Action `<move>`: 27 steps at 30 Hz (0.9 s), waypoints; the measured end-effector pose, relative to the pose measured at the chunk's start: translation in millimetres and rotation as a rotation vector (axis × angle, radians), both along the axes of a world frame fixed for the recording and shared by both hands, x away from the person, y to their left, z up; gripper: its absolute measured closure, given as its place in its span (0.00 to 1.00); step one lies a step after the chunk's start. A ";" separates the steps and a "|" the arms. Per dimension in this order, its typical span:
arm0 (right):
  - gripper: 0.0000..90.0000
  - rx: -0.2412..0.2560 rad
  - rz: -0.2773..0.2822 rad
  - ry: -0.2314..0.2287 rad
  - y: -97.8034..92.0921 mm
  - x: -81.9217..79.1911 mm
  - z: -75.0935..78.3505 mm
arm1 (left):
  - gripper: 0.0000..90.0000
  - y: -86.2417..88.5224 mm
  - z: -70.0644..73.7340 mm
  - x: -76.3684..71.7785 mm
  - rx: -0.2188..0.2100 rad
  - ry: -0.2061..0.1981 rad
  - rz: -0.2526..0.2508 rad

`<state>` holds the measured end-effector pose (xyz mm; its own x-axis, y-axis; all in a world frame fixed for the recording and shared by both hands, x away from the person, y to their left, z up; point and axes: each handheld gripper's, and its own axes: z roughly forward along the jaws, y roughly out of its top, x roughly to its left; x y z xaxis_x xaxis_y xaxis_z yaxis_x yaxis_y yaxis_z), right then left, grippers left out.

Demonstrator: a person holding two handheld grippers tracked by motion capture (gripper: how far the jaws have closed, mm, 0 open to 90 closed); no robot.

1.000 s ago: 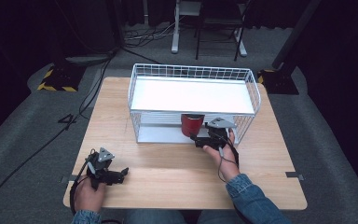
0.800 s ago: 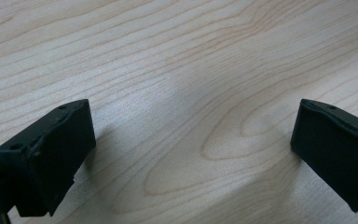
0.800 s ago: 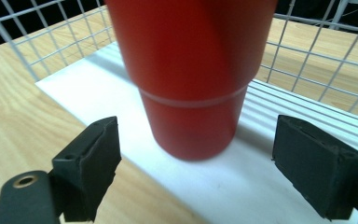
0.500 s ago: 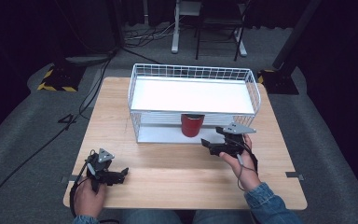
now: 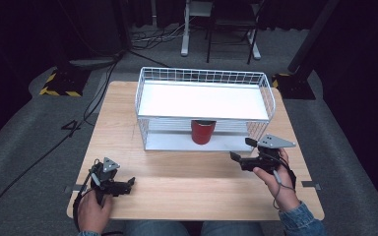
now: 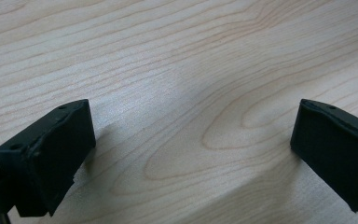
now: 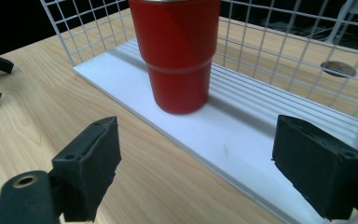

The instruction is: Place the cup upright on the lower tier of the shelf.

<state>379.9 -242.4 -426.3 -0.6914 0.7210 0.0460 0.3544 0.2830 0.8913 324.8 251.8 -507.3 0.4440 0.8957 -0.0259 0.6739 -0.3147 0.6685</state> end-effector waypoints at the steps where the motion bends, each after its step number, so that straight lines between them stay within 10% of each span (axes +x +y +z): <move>1: 0.18 -0.003 -0.011 0.003 -5.9 -4.6 0.2 | 0.00 0.0 0.1 0.1 -0.001 0.001 0.000; 27: 0.18 -0.048 -0.181 0.105 -88.3 -32.0 -26.3 | 0.00 0.3 0.2 2.6 0.000 0.002 -0.001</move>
